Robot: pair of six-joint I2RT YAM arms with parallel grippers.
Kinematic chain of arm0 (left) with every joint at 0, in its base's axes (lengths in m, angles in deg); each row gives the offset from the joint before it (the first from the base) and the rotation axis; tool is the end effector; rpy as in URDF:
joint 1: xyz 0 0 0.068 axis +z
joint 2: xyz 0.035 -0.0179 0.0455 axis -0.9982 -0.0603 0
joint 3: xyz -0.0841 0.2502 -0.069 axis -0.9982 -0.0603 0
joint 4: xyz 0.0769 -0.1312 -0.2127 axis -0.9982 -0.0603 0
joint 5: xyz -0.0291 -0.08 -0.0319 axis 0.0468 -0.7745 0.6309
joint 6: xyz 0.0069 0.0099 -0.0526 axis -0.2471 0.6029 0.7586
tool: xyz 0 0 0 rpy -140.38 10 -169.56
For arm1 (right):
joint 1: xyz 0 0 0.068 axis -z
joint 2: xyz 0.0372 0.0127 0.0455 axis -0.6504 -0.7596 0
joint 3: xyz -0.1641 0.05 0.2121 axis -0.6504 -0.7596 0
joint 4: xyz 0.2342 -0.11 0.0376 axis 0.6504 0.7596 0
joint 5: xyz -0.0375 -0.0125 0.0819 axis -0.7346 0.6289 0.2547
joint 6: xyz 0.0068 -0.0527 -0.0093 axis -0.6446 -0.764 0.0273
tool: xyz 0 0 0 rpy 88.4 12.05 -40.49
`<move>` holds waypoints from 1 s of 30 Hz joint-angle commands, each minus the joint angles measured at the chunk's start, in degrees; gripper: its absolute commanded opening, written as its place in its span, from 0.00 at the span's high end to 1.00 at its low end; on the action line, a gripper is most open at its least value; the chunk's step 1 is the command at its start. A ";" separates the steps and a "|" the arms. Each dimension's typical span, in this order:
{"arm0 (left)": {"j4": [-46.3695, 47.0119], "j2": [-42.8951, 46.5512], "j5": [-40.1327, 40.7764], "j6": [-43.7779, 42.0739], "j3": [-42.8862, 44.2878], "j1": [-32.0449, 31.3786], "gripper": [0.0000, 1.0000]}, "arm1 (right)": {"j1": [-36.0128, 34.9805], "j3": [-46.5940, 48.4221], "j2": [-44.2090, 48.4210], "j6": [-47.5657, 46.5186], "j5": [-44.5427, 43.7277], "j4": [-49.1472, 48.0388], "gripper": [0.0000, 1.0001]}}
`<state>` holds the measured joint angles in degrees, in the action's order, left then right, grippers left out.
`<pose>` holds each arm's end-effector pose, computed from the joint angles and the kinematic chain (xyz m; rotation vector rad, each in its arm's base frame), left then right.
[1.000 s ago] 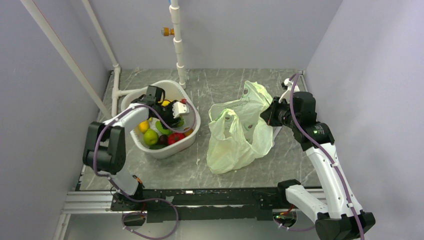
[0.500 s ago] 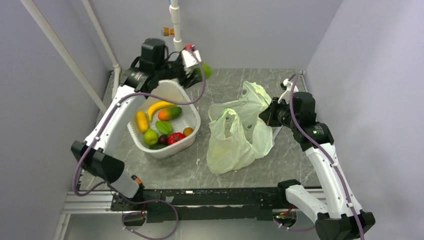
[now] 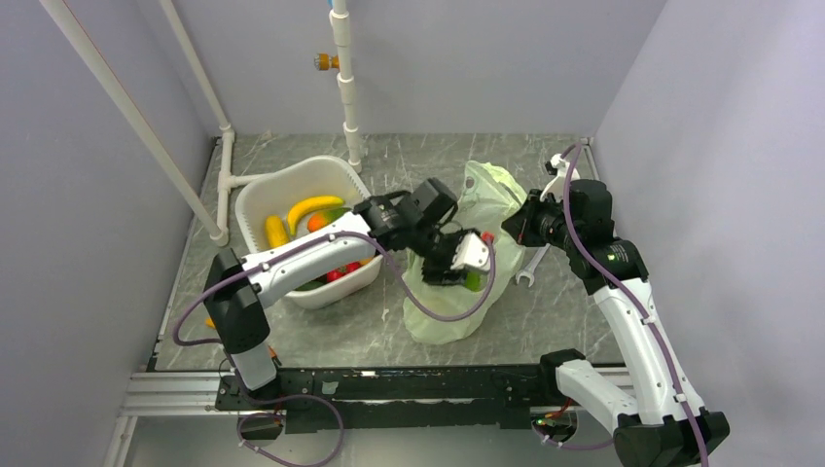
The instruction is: Place the fake fruits into the plastic bag and tie a complex knot
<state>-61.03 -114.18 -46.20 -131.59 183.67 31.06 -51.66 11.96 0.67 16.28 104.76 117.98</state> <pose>0.2014 -0.3282 0.3568 1.9088 1.2537 -0.8012 0.1837 0.0463 0.3607 -0.0293 2.1323 0.6131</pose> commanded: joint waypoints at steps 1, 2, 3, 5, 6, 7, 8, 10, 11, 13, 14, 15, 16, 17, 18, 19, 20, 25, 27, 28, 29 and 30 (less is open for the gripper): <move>-2.80 3.94 3.32 -2.65 -7.59 0.00 0.58 | -0.21 1.17 1.30 0.02 -1.11 -2.72 1.00; -1.51 3.59 4.17 -1.95 -9.49 0.02 0.58 | -0.19 0.75 1.63 0.00 -1.15 -2.80 1.00; 0.12 3.20 5.11 -1.57 -11.14 0.02 0.57 | -0.15 0.25 1.98 0.00 -1.33 -2.94 1.00; 4.28 2.74 6.99 0.17 -13.74 0.02 0.52 | -0.20 -1.00 3.03 0.07 -1.77 -3.35 1.00; 5.74 2.33 7.68 0.67 -14.45 0.00 0.47 | -0.12 -1.74 3.56 0.09 -1.87 -3.49 1.00; 6.55 1.84 8.26 1.00 -14.50 0.02 0.39 | -0.12 -2.41 4.05 0.23 -1.88 -3.60 1.00; 6.73 1.37 8.67 1.51 -13.92 0.02 0.30 | -0.13 -3.08 4.37 0.45 -1.77 -3.61 1.00; 6.11 0.91 9.15 2.29 -11.53 0.02 0.17 | -0.18 -4.08 4.90 0.62 -1.31 -3.24 1.00; 6.29 1.23 9.06 2.97 -10.38 0.02 0.12 | -0.17 -4.41 5.07 0.80 -1.13 -3.04 1.00; 8.07 2.65 9.13 4.94 -8.55 0.11 0.04 | -0.27 -4.90 5.44 1.17 -1.01 -2.75 1.00; 8.90 3.49 9.07 6.24 -7.48 0.11 0.01 | -0.15 -5.08 5.60 1.41 -0.92 -2.69 1.00; 9.65 4.28 8.65 7.71 -5.87 0.21 0.01 | -0.17 -5.22 5.80 1.53 -0.93 -2.71 1.00; 10.35 5.28 7.60 9.47 -3.58 0.63 0.01 | -0.24 -5.29 5.88 1.62 -0.96 -2.73 1.00; 11.48 6.18 6.54 11.68 -2.49 0.92 0.00 | -0.18 -5.33 5.83 1.59 -0.96 -2.73 1.00; 12.68 7.11 5.25 14.26 -0.53 1.63 0.01 | -0.25 -5.29 5.74 1.54 -0.96 -2.66 1.00; 14.06 7.99 3.82 16.43 0.81 2.36 0.01 | -0.21 -5.29 5.74 1.50 -1.06 -2.72 1.00; 15.22 9.30 2.15 18.78 1.84 3.28 0.01 | -0.24 -5.30 5.63 1.57 -1.15 -2.81 1.00; 28.11 16.43 -5.21 36.32 -0.88 12.68 0.01 | -0.20 -4.49 5.18 1.07 -1.47 -3.11 1.00; 28.22 19.03 -5.83 38.34 -2.94 17.63 0.00 | -0.25 -4.01 5.04 0.70 -1.53 -3.09 1.00; 25.46 19.96 -4.64 37.46 -3.59 20.01 0.00 | -0.20 -3.72 4.96 0.53 -1.55 -3.21 1.00; 22.45 20.94 -4.32 36.36 -4.60 22.87 0.01 | -0.28 -3.45 4.94 0.34 -1.65 -3.30 1.00; 18.90 21.80 -5.59 34.30 -6.04 26.20 0.02 | -0.24 -3.25 4.81 0.15 -1.71 -3.35 1.00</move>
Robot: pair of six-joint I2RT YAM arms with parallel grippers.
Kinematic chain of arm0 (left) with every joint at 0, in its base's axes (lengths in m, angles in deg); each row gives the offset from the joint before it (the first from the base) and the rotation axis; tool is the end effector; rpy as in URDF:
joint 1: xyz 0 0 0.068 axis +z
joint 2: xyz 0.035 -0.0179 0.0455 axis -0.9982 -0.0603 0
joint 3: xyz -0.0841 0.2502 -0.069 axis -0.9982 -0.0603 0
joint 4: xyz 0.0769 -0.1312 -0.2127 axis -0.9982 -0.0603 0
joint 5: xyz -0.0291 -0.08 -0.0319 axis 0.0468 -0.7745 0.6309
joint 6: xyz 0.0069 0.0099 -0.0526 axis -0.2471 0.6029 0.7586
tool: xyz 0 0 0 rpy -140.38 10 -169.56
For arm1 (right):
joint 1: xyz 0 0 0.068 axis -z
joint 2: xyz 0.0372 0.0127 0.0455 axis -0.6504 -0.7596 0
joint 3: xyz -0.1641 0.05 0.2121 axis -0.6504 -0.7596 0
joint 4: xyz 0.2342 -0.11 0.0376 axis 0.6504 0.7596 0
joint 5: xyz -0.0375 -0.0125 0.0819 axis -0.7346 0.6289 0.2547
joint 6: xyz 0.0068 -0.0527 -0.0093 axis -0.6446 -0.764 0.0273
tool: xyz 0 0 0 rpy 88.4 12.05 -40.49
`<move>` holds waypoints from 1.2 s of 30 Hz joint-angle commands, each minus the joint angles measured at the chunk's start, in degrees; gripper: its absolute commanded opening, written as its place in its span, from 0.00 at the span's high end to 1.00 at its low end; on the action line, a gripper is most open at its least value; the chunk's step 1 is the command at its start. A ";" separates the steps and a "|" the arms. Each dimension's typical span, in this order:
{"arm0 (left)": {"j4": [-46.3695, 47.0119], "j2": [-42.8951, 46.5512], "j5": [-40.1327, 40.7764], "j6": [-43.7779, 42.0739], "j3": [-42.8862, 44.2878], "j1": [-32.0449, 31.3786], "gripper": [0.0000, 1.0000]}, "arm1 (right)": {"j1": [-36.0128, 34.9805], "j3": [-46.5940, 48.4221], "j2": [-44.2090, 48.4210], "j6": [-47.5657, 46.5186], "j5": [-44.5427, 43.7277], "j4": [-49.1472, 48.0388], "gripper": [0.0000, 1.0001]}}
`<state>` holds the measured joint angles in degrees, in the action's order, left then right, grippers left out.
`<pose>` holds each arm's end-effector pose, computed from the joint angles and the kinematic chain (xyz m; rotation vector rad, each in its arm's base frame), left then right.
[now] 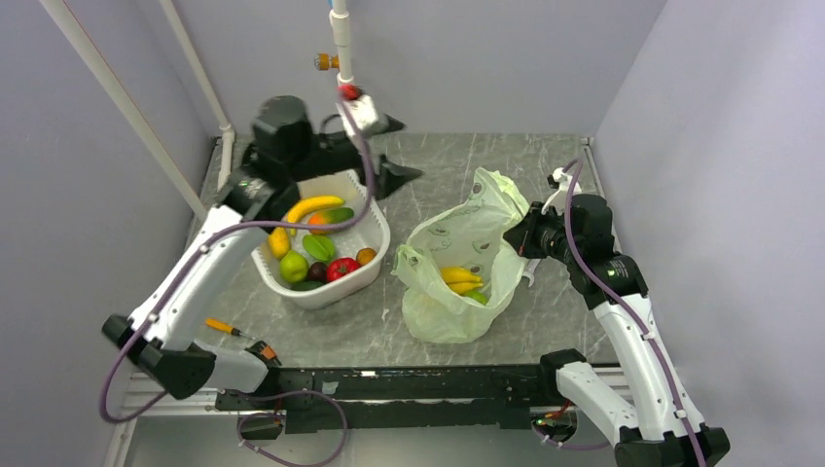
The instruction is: Place the fake fruits into the plastic bag and tie a complex knot
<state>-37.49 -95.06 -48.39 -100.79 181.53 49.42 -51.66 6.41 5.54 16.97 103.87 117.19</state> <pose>0.2241 -0.1961 0.4922 1.1137 1.2367 -0.8437 0.1681 0.0427 0.3437 -0.0072 2.1313 0.6041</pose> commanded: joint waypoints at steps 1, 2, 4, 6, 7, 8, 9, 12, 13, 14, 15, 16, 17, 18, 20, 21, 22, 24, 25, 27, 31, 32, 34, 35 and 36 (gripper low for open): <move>-8.81 3.38 -4.90 -0.82 -5.48 11.12 0.03 | -0.24 2.42 -0.10 -0.71 -0.81 -2.71 1.00; -13.75 4.23 -4.91 -4.82 -7.16 14.28 0.03 | -0.23 2.52 -0.20 -0.85 -0.81 -2.73 1.00; -27.21 5.25 -5.78 -20.20 -11.61 20.67 0.03 | -0.20 2.54 -0.48 -0.96 -0.64 -2.79 1.00; -37.87 5.53 -3.79 -37.11 -15.22 24.46 0.03 | -0.15 2.63 -0.56 -1.20 -0.43 -2.83 1.00; -41.96 5.54 -1.21 -45.15 -17.12 25.58 0.03 | -0.23 2.70 -0.66 -1.29 -0.33 -2.83 1.00; -43.69 5.61 1.25 -51.11 -19.18 26.40 0.03 | -0.24 2.71 -0.84 -1.34 -0.27 -2.79 1.00; -44.23 5.50 3.55 -55.26 -21.32 26.96 0.03 | -0.27 2.72 -1.04 -1.35 -0.09 -2.75 1.00; -41.67 4.24 9.71 -64.28 -26.37 27.19 0.03 | -0.25 2.47 -1.46 -1.10 0.40 -2.74 1.00; -40.16 3.45 10.92 -66.23 -27.59 27.19 0.03 | -0.25 2.39 -1.64 -1.06 0.50 -2.74 1.00; -39.19 2.18 12.42 -68.63 -28.28 27.19 0.04 | -0.25 2.41 -1.77 -1.05 0.48 -2.74 1.00; -38.34 0.70 13.57 -70.31 -28.51 27.19 0.04 | -0.25 2.54 -1.88 -1.17 0.53 -2.74 1.00; -38.85 -1.06 14.21 -72.70 -27.96 27.19 0.04 | -0.25 2.73 -2.07 -1.28 0.44 -2.67 1.00; -40.71 -3.20 14.62 -74.94 -26.65 27.19 0.05 | -0.25 2.94 -2.27 -1.53 0.31 -2.65 1.00; -43.33 -5.38 15.52 -76.84 -25.30 27.19 0.06 | -0.22 3.16 -2.38 -1.81 0.11 -2.65 1.00; -47.15 -9.28 17.66 -78.47 -23.06 27.19 0.07 | -0.25 3.53 -2.74 -2.37 -0.50 -2.69 1.00; -48.46 -10.76 18.38 -78.03 -22.10 27.19 0.07 | -0.23 3.65 -2.81 -2.47 -0.80 -2.73 1.00; -49.47 -12.18 18.55 -77.00 -21.10 27.12 0.06 | -0.23 3.75 -2.96 -2.61 -1.06 -2.74 1.00; -50.80 -14.82 18.43 -73.34 -20.10 27.02 0.05 | -0.23 3.84 -3.02 -2.65 -1.64 -2.83 1.00; -50.56 -16.05 18.64 -71.35 -20.21 27.02 0.04 | -0.24 3.79 -2.93 -2.59 -1.79 -2.83 1.00; -48.26 -17.80 20.25 -68.42 -21.89 27.02 0.01 | -0.25 3.73 -2.88 -2.50 -2.17 -2.78 1.00; -41.50 -19.18 23.87 -66.83 -26.48 26.93 0.01 | -0.23 3.59 -2.45 -2.19 -2.27 -2.23 1.00; -40.55 -20.26 25.08 -65.75 -26.68 26.93 0.02 | -0.20 3.60 -2.36 -2.12 -2.36 -2.21 1.00; -40.37 -22.87 26.69 -63.06 -25.83 27.06 0.07 | -0.26 3.51 -2.39 -2.28 -2.39 -2.21 1.00; -40.58 -24.08 27.04 -62.18 -25.37 27.26 0.10 | -0.20 3.44 -2.40 -2.24 -2.36 -2.29 1.00; -40.64 -24.83 27.08 -61.87 -25.18 27.34 0.13 | -0.20 3.35 -2.38 -2.20 -2.23 -2.45 1.00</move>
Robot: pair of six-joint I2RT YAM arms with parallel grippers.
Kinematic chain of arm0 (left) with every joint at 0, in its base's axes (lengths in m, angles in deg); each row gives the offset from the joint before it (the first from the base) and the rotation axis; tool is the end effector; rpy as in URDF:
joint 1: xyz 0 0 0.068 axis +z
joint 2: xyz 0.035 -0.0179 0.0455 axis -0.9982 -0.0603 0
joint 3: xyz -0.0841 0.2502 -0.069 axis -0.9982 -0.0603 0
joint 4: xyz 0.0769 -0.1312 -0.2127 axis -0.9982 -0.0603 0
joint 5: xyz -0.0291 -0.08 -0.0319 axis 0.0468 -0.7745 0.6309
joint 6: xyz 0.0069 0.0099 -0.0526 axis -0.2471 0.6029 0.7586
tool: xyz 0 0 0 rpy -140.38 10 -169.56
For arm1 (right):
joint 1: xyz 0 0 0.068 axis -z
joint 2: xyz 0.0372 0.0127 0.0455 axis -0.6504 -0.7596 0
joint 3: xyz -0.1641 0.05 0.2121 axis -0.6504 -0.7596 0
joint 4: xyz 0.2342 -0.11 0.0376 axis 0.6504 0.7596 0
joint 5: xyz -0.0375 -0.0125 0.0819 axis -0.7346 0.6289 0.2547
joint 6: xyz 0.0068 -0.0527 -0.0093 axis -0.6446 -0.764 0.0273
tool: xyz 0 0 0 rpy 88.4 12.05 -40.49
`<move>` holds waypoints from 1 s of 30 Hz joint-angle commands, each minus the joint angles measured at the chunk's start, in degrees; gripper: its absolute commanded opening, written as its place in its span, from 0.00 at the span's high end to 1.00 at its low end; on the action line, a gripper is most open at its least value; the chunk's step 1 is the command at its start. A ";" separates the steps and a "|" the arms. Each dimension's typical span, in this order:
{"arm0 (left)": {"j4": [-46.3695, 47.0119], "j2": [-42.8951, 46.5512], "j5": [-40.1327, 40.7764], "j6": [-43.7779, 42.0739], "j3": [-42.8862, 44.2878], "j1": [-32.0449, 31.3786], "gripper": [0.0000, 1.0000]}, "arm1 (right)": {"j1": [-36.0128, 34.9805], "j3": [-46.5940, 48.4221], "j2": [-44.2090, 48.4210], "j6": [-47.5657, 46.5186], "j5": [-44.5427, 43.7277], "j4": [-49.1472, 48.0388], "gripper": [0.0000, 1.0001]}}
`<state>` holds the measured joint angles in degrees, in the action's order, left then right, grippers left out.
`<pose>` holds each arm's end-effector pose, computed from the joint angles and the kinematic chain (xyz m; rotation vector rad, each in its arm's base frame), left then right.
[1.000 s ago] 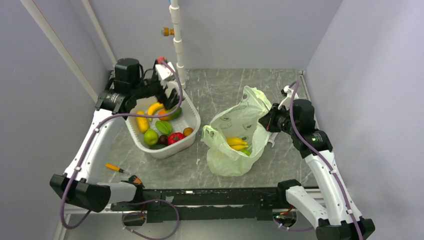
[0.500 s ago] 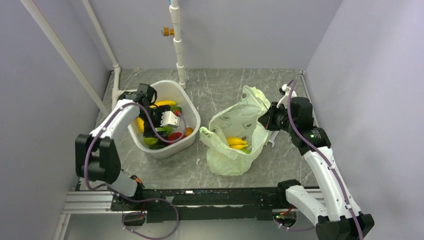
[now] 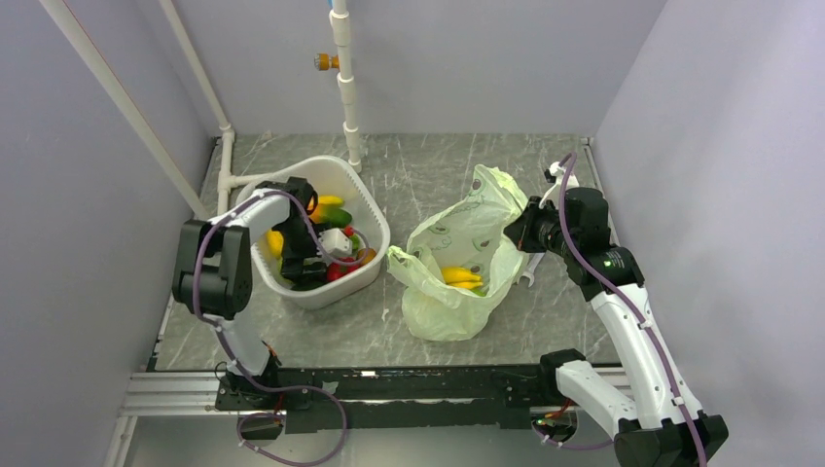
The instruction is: Place the fake fruits into the plastic bag and tie a complex knot
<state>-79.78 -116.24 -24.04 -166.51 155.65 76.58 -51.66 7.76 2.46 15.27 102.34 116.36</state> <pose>0.3022 -0.0606 0.1855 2.0925 2.1936 -0.2812 0.1807 0.0442 0.3442 -0.0196 2.1425 0.5574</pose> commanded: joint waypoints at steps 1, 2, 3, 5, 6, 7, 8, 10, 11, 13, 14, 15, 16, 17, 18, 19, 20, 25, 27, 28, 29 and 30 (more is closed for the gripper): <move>1.85 -3.91 2.66 3.86 0.57 0.20 0.16 | -0.24 1.98 0.65 -0.42 -0.69 -1.72 1.00; 2.26 -3.73 2.40 3.82 0.36 0.20 0.19 | -0.20 2.04 0.57 -0.39 -0.78 -1.87 1.00; 2.76 -3.20 1.62 3.74 0.34 0.20 0.23 | -0.22 2.18 0.40 -0.48 -0.84 -1.90 1.00; 2.35 -1.94 -0.64 3.80 1.94 0.21 0.38 | -0.21 2.33 0.32 -0.57 -0.94 -1.83 1.00; 1.71 -1.28 -1.78 4.19 3.24 0.20 0.45 | -0.24 2.33 0.35 -0.64 -1.02 -1.82 1.00; 0.86 -0.51 -3.18 4.70 4.78 0.20 0.51 | -0.25 2.21 0.42 -0.73 -0.99 -1.86 1.00; -0.52 0.27 -4.61 5.02 6.67 0.24 0.57 | -0.27 2.11 0.54 -0.67 -0.95 -1.90 1.00; -3.40 1.80 -7.87 5.95 10.80 0.28 0.64 | -0.25 1.94 0.55 -0.59 -0.90 -2.08 1.00; -5.32 2.45 -9.79 6.41 13.34 0.29 0.66 | -0.21 1.90 0.53 -0.44 -0.87 -2.16 1.00; -8.45 3.51 -13.60 8.22 18.84 0.29 0.67 | -0.24 1.89 0.64 -0.32 -0.74 -2.33 1.00; -9.69 3.67 -15.66 9.39 21.92 0.29 0.67 | -0.24 1.82 0.64 -0.28 -0.66 -2.35 1.00; -10.90 3.77 -17.80 10.81 25.27 0.22 0.67 | -0.25 1.76 0.75 -0.24 -0.60 -2.42 1.00; -11.40 3.74 -20.63 13.07 29.21 0.04 0.67 | -0.29 1.68 0.81 -0.10 -0.48 -2.48 1.00; -11.42 3.51 -23.48 15.65 33.31 -0.51 0.67 | -0.21 1.57 0.82 0.01 -0.32 -2.61 1.00; -11.23 3.14 -26.38 19.75 37.52 -1.46 0.66 | -0.22 1.50 0.84 0.10 -0.11 -2.69 1.00; -10.52 2.82 -28.12 23.28 41.76 -2.97 0.66 | -0.29 1.47 0.90 0.16 0.13 -2.77 1.00; -8.96 2.49 -29.39 26.62 45.24 -5.15 0.65 | -0.18 1.45 0.77 0.29 0.25 -2.94 1.00; 7.35 2.60 -30.66 40.81 53.04 -19.58 0.63 | -0.27 1.36 0.57 0.48 0.95 -3.84 1.00; 13.86 2.32 -31.06 45.39 51.79 -24.92 0.63 | -0.24 1.36 0.41 0.47 1.11 -4.52 1.00; 15.21 1.66 -31.42 46.20 51.33 -27.35 0.63 | -0.25 1.51 0.46 0.43 1.17 -4.65 1.00; 15.74 0.85 -31.66 46.34 50.45 -29.52 0.63 | -0.25 1.65 0.38 0.35 1.05 -4.79 1.00; 16.01 0.21 -31.49 46.15 49.15 -31.61 0.64 | -0.28 1.78 0.45 0.12 0.86 -4.85 1.00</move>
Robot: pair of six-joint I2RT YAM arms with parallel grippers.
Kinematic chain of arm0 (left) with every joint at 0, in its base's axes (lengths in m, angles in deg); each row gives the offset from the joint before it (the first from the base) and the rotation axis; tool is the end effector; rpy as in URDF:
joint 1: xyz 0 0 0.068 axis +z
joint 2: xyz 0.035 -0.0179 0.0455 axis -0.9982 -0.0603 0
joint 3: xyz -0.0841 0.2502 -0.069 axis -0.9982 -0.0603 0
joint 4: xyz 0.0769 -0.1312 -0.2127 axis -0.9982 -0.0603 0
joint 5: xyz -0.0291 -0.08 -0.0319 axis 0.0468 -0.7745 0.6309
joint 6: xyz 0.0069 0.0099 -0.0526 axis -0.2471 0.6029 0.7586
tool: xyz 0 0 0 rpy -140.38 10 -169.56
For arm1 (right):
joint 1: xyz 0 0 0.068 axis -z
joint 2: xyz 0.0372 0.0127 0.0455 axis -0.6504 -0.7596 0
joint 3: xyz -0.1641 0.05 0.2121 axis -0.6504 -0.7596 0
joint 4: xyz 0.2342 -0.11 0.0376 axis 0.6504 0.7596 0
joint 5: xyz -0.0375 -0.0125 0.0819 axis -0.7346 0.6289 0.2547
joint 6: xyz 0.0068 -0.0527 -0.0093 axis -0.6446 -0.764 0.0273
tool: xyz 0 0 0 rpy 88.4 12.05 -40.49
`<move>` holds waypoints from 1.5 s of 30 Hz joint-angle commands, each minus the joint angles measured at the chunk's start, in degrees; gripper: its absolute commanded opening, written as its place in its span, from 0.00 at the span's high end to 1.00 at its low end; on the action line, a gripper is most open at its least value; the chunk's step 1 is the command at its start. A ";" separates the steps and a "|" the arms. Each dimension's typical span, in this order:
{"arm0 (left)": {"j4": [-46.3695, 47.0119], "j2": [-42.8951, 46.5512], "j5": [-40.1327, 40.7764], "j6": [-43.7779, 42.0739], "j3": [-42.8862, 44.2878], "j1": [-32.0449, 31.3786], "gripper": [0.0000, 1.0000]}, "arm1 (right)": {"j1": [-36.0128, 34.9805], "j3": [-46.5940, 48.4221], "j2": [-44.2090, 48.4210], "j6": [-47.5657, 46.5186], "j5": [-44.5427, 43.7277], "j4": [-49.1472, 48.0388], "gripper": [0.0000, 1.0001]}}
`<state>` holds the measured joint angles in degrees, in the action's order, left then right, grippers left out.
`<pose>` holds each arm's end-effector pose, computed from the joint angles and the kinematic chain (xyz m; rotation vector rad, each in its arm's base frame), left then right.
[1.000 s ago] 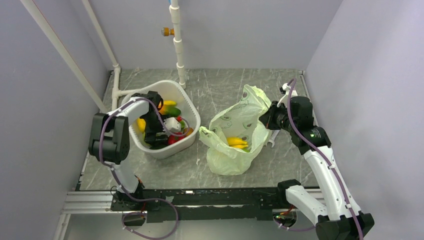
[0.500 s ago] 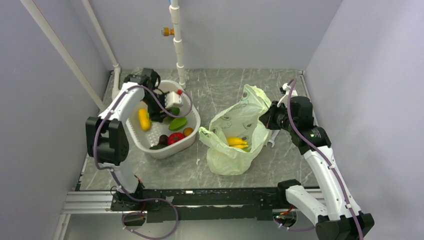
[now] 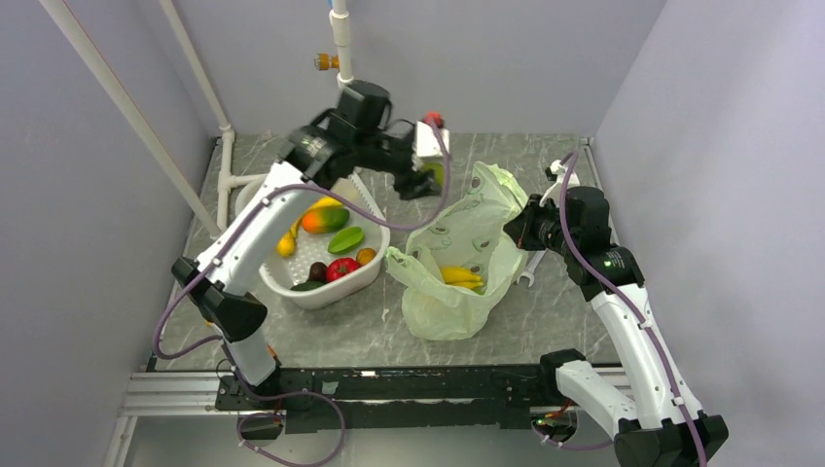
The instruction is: Place the fake fruits into the plastic bag and tie a complex knot
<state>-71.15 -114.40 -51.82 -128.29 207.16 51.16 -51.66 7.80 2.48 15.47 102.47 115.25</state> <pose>0.2777 -0.2252 0.4701 1.5299 1.3182 -0.6735 0.1817 0.0445 0.3463 -0.0206 2.1224 0.5637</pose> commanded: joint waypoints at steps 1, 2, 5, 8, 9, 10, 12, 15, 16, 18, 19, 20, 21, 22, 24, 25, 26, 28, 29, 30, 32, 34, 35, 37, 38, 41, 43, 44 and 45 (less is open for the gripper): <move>7.98 -1.98 -3.83 7.61 -4.22 -8.02 0.64 | -0.23 1.79 0.48 -0.26 0.56 -3.75 1.00; 9.29 -1.71 -4.40 7.64 -7.06 -9.49 0.64 | -0.29 1.76 0.69 -0.40 0.40 -3.84 1.00; 15.60 0.56 -4.88 8.44 -17.41 -12.93 0.64 | -0.24 1.16 0.71 -0.13 0.52 -4.75 1.00; 17.43 0.42 -0.54 5.59 -24.20 -16.39 0.63 | -0.27 0.87 0.86 0.36 0.46 -5.05 1.00; 17.67 -0.08 0.16 5.18 -25.74 -16.77 0.62 | -0.25 0.44 1.13 0.49 0.60 -5.17 1.00; 17.69 -0.86 1.11 5.22 -26.22 -16.87 0.60 | -0.25 0.03 1.45 0.54 0.67 -5.19 1.00; 16.47 -2.57 3.02 4.42 -26.09 -16.85 0.58 | -0.23 -0.45 2.26 0.63 0.61 -5.11 1.00; 14.72 -3.95 5.77 1.24 -26.06 -16.86 0.47 | -0.25 -1.14 2.89 0.70 0.33 -4.88 1.00; 15.09 -3.73 6.24 0.92 -26.31 -16.91 0.37 | -0.26 -1.43 3.10 0.80 0.26 -4.85 1.00; 14.71 -2.76 5.82 0.40 -25.64 -16.84 0.16 | -0.30 -1.87 3.47 1.02 0.30 -4.81 1.00; 15.19 -1.94 5.51 1.14 -24.94 -16.91 0.04 | -0.24 -2.11 3.66 1.13 0.32 -4.86 1.00; 15.74 -0.79 5.36 2.04 -24.54 -16.87 0.01 | -0.24 -2.30 3.78 1.22 0.43 -4.86 1.00; 16.09 0.32 5.12 2.67 -24.25 -16.64 0.01 | -0.25 -2.43 3.95 1.25 0.62 -4.92 1.00; 16.10 1.45 4.79 3.14 -23.72 -16.39 0.01 | -0.25 -2.60 4.08 1.17 0.73 -4.99 1.00; 15.77 3.44 3.43 4.86 -22.33 -15.36 0.01 | -0.29 -2.92 4.26 1.16 1.06 -5.29 1.00; 15.80 4.45 2.47 6.25 -21.53 -14.63 0.01 | -0.24 -3.05 4.45 1.11 1.33 -5.43 1.00; 16.10 5.37 1.16 8.05 -20.76 -13.51 0.01 | -0.23 -3.19 4.63 1.00 1.47 -5.71 1.00; 19.12 7.52 -2.20 15.04 -19.88 -10.30 0.01 | -0.24 -3.46 5.20 0.91 2.07 -6.37 1.00; 21.66 7.93 -4.03 19.07 -19.81 -8.15 0.01 | -0.24 -3.70 5.58 0.71 2.89 -6.95 1.00; 24.65 8.46 -5.72 23.74 -19.81 -6.08 0.01 | -0.25 -4.08 6.14 0.46 3.75 -7.64 1.00; 27.92 7.40 -7.17 30.58 -18.66 -2.69 0.01 | -0.25 -5.27 7.55 -0.30 5.37 -9.52 1.00; 26.73 4.94 -5.85 32.36 -15.85 -1.24 0.01 | -0.25 -6.46 8.65 -1.18 6.57 -11.07 1.00; 25.80 3.85 -4.57 31.07 -14.79 -1.11 0.01 | -0.18 -6.72 8.84 -1.58 7.10 -11.42 1.00; 24.73 1.67 -3.21 30.12 -13.26 -1.12 0.01 | -0.25 -6.66 8.82 -2.26 8.09 -11.32 1.00; 24.58 0.53 -3.30 30.55 -12.36 -1.11 0.00 | -0.25 -6.54 8.79 -2.41 8.48 -11.15 1.00; 26.17 -2.66 -5.95 32.82 -10.43 -1.29 0.01 | -0.27 -6.53 8.91 -2.69 9.07 -11.15 1.00; 27.24 -4.24 -7.51 33.72 -9.83 -1.91 0.01 | -0.25 -6.76 9.04 -2.64 9.52 -11.50 1.00; 27.57 -4.97 -8.47 33.79 -9.70 -2.35 0.01 | -0.25 -6.77 8.98 -2.62 9.76 -11.51 1.00; 27.74 -5.44 -9.05 33.87 -9.59 -2.93 0.00 | -0.25 -6.77 8.94 -2.68 10.03 -11.45 1.00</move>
<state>-45.49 -117.51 -56.41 -97.62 195.29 49.68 -51.77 0.94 10.75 13.74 110.21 107.53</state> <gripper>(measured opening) 0.994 0.010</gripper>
